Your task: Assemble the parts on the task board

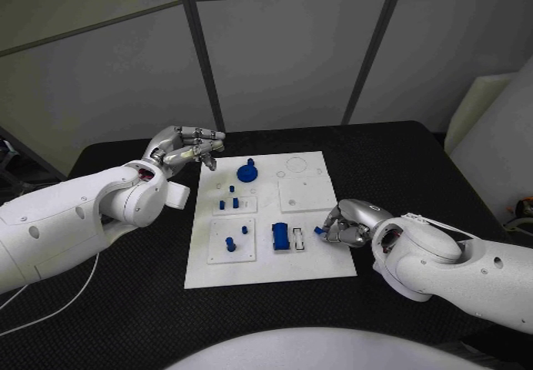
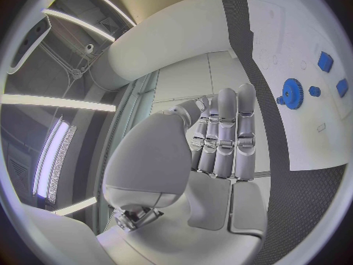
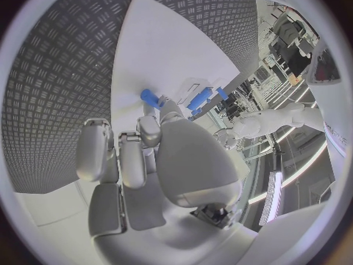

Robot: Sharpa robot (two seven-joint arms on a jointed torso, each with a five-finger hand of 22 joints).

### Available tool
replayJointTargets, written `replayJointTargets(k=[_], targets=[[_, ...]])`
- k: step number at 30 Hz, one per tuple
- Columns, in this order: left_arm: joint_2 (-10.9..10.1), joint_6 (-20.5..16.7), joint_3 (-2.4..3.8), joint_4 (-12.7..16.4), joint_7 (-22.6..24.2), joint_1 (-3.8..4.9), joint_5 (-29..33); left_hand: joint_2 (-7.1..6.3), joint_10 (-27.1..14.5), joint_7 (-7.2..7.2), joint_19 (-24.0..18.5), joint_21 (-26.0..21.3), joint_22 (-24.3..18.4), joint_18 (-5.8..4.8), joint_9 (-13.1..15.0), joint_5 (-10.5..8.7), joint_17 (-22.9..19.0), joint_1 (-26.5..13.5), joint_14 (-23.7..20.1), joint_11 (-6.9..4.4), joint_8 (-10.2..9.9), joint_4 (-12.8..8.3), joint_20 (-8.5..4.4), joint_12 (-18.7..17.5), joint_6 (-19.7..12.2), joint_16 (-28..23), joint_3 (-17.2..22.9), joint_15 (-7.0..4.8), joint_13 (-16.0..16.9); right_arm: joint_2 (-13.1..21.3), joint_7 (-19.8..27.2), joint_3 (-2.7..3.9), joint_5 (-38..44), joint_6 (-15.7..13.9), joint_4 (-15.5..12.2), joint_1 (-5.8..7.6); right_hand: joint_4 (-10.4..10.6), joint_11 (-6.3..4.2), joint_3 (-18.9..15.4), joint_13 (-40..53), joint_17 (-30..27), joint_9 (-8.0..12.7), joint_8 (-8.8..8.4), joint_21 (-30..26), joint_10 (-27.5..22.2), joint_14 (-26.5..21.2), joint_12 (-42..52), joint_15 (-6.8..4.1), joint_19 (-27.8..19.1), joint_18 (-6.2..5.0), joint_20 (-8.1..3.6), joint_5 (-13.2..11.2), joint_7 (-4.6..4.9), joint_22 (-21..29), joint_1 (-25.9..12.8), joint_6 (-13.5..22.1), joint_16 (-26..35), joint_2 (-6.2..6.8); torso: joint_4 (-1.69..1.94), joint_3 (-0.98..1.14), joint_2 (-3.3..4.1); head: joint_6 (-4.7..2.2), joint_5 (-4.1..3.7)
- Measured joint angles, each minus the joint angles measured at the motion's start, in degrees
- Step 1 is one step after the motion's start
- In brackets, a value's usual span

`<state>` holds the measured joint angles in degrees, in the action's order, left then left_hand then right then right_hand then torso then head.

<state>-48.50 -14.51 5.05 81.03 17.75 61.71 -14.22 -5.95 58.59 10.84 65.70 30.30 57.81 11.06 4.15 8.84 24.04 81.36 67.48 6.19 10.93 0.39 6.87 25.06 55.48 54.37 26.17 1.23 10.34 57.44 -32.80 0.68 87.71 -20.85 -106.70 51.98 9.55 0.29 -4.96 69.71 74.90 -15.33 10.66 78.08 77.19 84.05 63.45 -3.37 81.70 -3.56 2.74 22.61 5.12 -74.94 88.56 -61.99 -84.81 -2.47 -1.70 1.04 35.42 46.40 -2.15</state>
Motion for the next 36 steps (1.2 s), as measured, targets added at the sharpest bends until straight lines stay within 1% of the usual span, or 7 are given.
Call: replayJointTargets(k=[6, 18, 21, 29, 30, 32, 36], targets=[[-0.04, 0.00, 0.00, -0.02, 0.00, 0.00, 0.00, 0.00, 0.00, 0.00, 0.00, 0.00, 0.00, 0.00, 0.00, 0.00, 0.00, 0.00, 0.00, 0.00, 0.00, 0.00, 0.00, 0.00, 0.00, 0.00, 0.00, 0.00, 0.00, -0.74, 0.00, -0.12, -3.48, -1.67, -0.34, -0.18, 0.63, 0.00, 0.82, 0.00, 0.00, 0.00, 0.26, 0.00, 0.43, 0.00, 0.28, 0.00, 0.00, 0.00, 0.00, 0.00, 0.00, 0.00, -0.90, 0.00, 0.00, 0.89, 0.00, 0.03, 0.01, 0.05, 0.01], [0.03, 0.01, 0.00, -0.02, 0.00, 0.00, 0.00, 0.00, 0.00, 0.00, 0.00, 0.00, 0.00, 0.00, 0.00, 0.00, 0.01, 0.00, 0.00, 0.00, 0.00, 0.00, 0.00, 0.00, 0.00, 0.00, 0.00, 0.00, 0.04, -2.98, 0.04, -0.12, -8.15, -2.86, 0.03, -0.18, 1.73, -0.20, 1.92, 0.00, 0.00, -0.05, 0.45, 0.23, 0.63, -0.11, 0.94, -0.33, 0.20, 0.00, -0.20, -0.01, 0.00, 0.01, -2.19, 0.00, -0.21, 1.54, 0.00, 0.02, 0.04, 0.09, 0.20], [0.03, 0.01, 0.00, -0.02, 0.00, -0.01, 0.00, 0.00, 0.00, 0.00, 0.00, 0.00, 0.00, 0.00, 0.00, 0.00, 0.01, 0.00, 0.00, 0.00, 0.00, 0.00, 0.00, 0.01, 0.00, 0.00, 0.00, 0.00, 0.04, -3.23, 0.02, -0.11, -8.65, -3.37, 0.05, -0.18, 1.89, -0.20, 2.08, 0.00, 0.00, -0.06, 0.46, 0.23, 0.63, -0.01, 1.12, -0.42, 0.20, 0.00, -0.20, -0.01, 0.14, 0.01, -2.42, -0.16, -0.21, 1.32, 0.00, 0.02, 0.04, 0.13, 0.23], [0.08, 0.01, 0.00, -0.04, 0.00, -0.03, 0.00, 0.00, 0.00, 0.00, 0.00, 0.00, 0.00, 0.00, 0.00, 0.00, 0.01, 0.00, 0.00, 0.00, 0.00, 0.00, 0.00, 0.24, 0.00, 0.00, 0.00, 0.00, 0.03, -4.16, 0.05, -0.10, -9.78, -4.36, 0.45, -0.18, 2.84, -0.19, 3.03, 1.97, 0.04, -0.87, 0.74, 0.23, 0.65, 0.00, 2.00, -0.43, 0.20, 0.00, -0.20, -0.05, 0.10, 0.01, -4.32, -0.35, -0.21, 2.11, -0.02, 0.02, 0.04, 0.18, 0.25], [0.08, 0.01, 0.00, -0.04, 0.00, -0.03, 0.00, 0.00, 0.00, 0.00, 0.00, 0.00, 0.00, 0.00, 0.00, 0.00, 0.01, 0.00, 0.00, 0.00, 0.00, 0.00, 0.00, 0.24, 0.00, 0.00, 0.00, 0.00, 0.03, -4.27, 0.06, -0.10, -9.92, -4.42, 0.55, -0.18, 3.11, -0.44, 3.22, 2.11, 0.04, -0.87, 0.81, 0.23, 1.20, 0.06, 2.01, -0.49, 0.20, 0.00, -0.20, -0.24, -0.40, 0.01, -4.94, -0.97, -0.21, 2.16, -0.02, 0.02, 0.04, 0.18, 0.25], [0.10, 0.01, 0.00, -0.04, 0.00, -0.03, 0.00, 0.00, 0.00, 0.00, 0.00, 0.00, 0.00, 0.00, 0.00, 0.00, 0.01, 0.00, 0.00, 0.00, 0.00, 0.00, 0.00, 0.24, 0.00, 0.00, 0.00, 0.00, 0.03, -4.53, 0.07, -0.10, -10.24, -4.50, 0.78, -0.18, 4.09, -0.71, 3.04, 1.96, 0.04, -0.88, 0.82, 0.23, 1.55, 0.11, 1.97, -0.59, 0.20, 0.01, -0.20, 0.00, -0.81, 0.01, -6.28, -1.48, -0.21, 2.43, -0.02, 0.01, 0.04, 0.14, 0.25], [0.12, 0.01, 0.00, -0.03, 0.00, -0.03, 0.00, 0.00, 0.00, 0.00, 0.00, 0.00, 0.00, 0.00, 0.00, 0.00, 0.01, 0.00, 0.00, 0.00, 0.00, 0.00, 0.00, 0.24, 0.00, 0.00, 0.00, 0.00, 0.03, -5.06, 0.08, -0.10, -10.85, -4.51, 1.18, -0.18, 5.88, -0.91, 1.88, 1.85, 0.04, -1.30, 1.17, 0.23, 2.16, -0.01, 1.97, -0.88, 0.20, 0.01, -0.20, 2.37, -1.20, 0.02, -9.22, -2.21, -0.21, 3.06, -0.02, 0.00, 0.04, 0.12, 0.25]])
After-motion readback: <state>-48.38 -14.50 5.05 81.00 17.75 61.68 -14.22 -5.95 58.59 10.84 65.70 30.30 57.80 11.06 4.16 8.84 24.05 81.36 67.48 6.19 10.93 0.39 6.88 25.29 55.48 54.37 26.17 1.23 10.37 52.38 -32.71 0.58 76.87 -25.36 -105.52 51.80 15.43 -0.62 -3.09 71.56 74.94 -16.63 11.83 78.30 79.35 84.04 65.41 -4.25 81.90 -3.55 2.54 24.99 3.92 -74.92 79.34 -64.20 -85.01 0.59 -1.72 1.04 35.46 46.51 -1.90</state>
